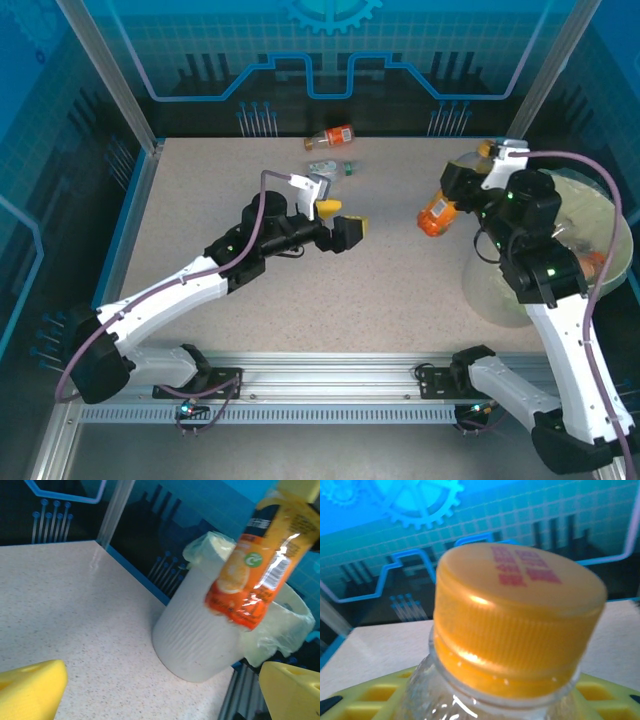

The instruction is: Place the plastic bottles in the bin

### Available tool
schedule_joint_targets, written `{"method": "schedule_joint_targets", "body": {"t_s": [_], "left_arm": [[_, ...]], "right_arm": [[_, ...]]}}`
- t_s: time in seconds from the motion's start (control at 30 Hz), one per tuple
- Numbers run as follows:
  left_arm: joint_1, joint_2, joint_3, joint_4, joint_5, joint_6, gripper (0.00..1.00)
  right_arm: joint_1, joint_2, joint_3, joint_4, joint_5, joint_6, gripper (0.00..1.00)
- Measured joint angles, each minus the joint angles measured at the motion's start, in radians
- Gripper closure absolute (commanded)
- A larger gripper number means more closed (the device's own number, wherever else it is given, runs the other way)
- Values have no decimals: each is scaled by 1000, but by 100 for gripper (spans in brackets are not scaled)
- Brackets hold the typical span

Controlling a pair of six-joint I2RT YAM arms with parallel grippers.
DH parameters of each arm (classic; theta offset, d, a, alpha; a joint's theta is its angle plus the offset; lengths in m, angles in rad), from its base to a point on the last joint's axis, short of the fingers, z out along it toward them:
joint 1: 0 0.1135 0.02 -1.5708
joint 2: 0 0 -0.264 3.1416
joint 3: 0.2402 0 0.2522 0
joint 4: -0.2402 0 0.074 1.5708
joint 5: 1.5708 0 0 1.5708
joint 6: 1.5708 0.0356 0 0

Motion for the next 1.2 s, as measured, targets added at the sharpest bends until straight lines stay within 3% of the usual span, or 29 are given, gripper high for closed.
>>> {"method": "schedule_joint_targets", "body": {"t_s": [0.23, 0.43, 0.53, 0.97, 1.13, 1.2], "left_arm": [[0, 0, -12, -1, -78, 0, 1], [0, 0, -13, -1, -111, 0, 1], [0, 0, -13, -4, -122, 0, 1], [0, 2, -10, -28, -164, 18, 1], [0, 7, 5, -48, -168, 19, 1], [0, 8, 9, -56, -175, 19, 1]], "right_arm": [[-113, -31, 111, -59, 164, -132, 62], [-391, 66, 325, -225, 162, -187, 62], [-481, 117, 368, -311, 149, -196, 61], [-645, 375, 424, -661, 170, -222, 59], [-731, 454, 435, -716, 144, -229, 49], [-755, 489, 451, -742, 132, -228, 38]]}}
